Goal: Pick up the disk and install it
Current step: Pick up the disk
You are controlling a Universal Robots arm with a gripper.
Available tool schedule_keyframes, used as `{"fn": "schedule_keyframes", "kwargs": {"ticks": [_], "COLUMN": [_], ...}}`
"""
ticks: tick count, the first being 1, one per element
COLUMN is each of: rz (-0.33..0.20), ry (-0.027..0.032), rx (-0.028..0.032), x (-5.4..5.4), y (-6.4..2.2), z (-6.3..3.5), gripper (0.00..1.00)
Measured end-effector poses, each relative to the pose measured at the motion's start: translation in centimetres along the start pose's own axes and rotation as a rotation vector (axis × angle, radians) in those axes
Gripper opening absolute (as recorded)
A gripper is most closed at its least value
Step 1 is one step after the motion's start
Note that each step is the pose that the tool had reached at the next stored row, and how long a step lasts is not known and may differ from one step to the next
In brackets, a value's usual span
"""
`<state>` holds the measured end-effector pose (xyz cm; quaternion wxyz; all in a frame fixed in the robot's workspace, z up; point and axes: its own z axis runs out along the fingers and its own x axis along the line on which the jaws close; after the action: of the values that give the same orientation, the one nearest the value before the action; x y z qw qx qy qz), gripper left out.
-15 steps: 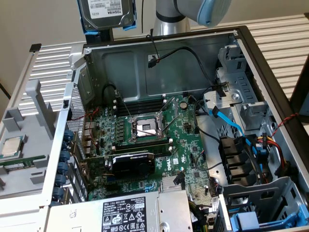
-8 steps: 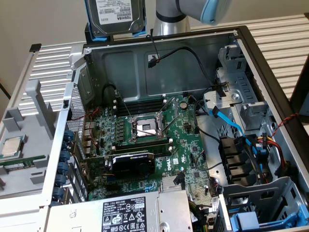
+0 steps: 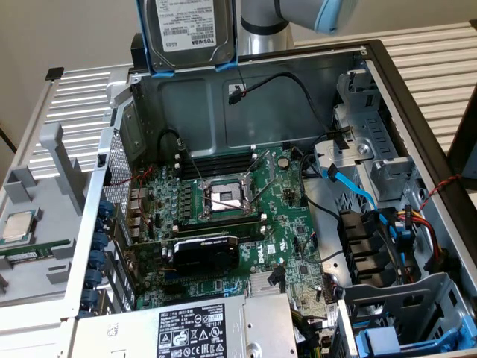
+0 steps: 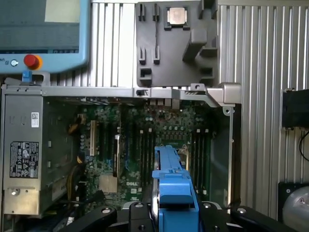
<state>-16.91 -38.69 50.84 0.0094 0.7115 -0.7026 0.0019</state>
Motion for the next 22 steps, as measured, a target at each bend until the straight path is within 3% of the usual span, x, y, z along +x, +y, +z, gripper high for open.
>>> {"fn": "schedule_keyframes", "kwargs": {"ticks": [9,12,15,16,22], "rz": [0.000,0.000,0.000,-0.001,-0.001], "ry": [-0.0004,-0.0006,-0.0007,-0.0006,-0.0008], "rx": [-0.0035,-0.0123,-0.0323,-0.0356,-0.0364], "x": [1.7,2.0,2.2,2.4,3.4], "y": [-3.33,-4.24,-4.94,-5.26,-7.24], "z": [-0.02,-0.02,-0.03,-0.06,-0.16], "gripper": [0.37,0.37,0.37,0.37,0.37]}}
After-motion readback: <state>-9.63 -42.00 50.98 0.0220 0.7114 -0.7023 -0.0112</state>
